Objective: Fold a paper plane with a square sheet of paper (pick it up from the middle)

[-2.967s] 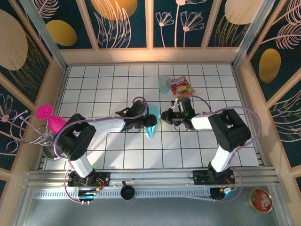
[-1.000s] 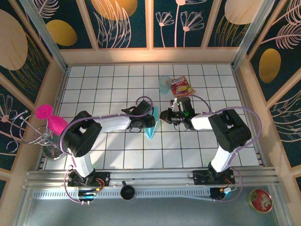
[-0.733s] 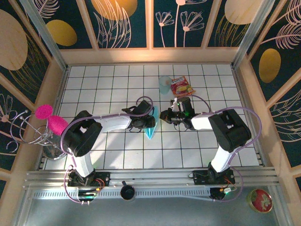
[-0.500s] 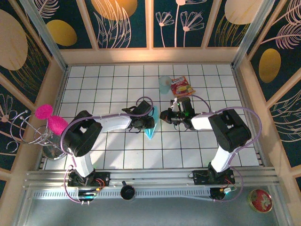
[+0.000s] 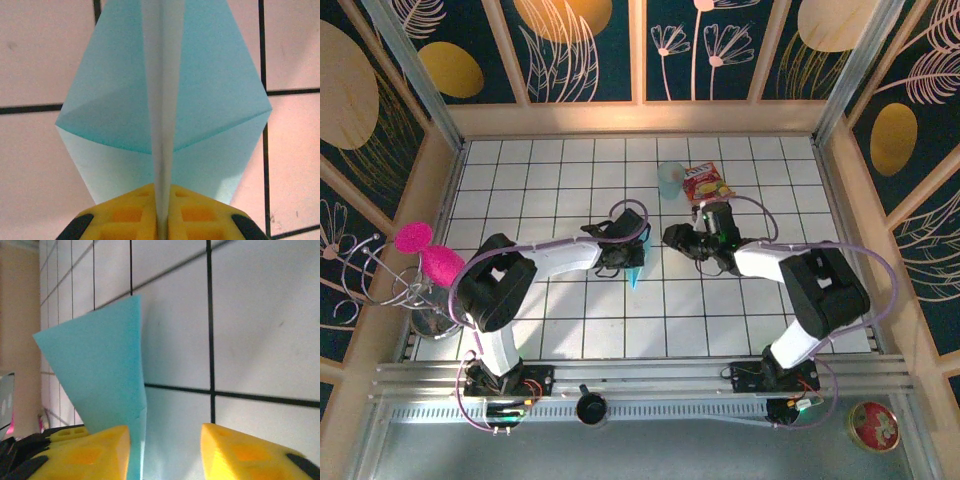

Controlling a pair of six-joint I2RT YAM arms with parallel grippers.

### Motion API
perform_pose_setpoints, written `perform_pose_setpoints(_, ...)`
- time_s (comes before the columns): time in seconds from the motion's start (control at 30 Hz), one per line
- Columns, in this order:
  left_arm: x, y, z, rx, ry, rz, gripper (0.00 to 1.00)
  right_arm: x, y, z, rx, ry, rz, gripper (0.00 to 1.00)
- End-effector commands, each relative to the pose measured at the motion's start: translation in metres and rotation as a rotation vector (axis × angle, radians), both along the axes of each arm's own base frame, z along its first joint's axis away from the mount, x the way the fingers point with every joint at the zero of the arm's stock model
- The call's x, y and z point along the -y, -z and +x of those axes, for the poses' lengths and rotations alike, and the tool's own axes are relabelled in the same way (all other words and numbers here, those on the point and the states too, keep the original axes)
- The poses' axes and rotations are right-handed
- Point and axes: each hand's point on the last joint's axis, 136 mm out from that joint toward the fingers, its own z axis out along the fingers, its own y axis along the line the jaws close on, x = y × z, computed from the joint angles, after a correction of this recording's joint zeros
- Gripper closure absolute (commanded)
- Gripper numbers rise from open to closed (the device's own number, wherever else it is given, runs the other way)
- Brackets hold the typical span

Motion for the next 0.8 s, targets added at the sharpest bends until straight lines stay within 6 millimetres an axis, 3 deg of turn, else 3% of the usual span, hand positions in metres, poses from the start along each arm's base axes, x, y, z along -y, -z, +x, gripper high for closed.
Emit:
perform_pose_setpoints(0.0,-0.01,-0.023,0.018,0.079,-0.003,0.082,0.89,0.026,-0.017,0.016,0.077,0.103,-0.089,0.52)
perform_pose_setpoints(0.13,-0.019,-0.035,0.045,0.128,-0.016,0.13,0.89,0.048,-0.027,0.022,0.123,0.186,-0.14,0.45)
perform_pose_setpoints(0.3,-0.032,-0.037,0.084,0.145,-0.014,0.17,0.9,0.069,-0.034,0.026,0.163,0.255,-0.178,0.4)
perform_pose_setpoints(0.53,-0.035,-0.022,0.131,0.122,0.013,0.199,0.9,0.076,-0.033,0.03,0.165,0.267,-0.176,0.4)
perform_pose_setpoints(0.77,-0.034,-0.003,0.156,0.095,0.015,0.222,0.87,0.082,-0.03,0.03,0.15,0.275,-0.16,0.4)
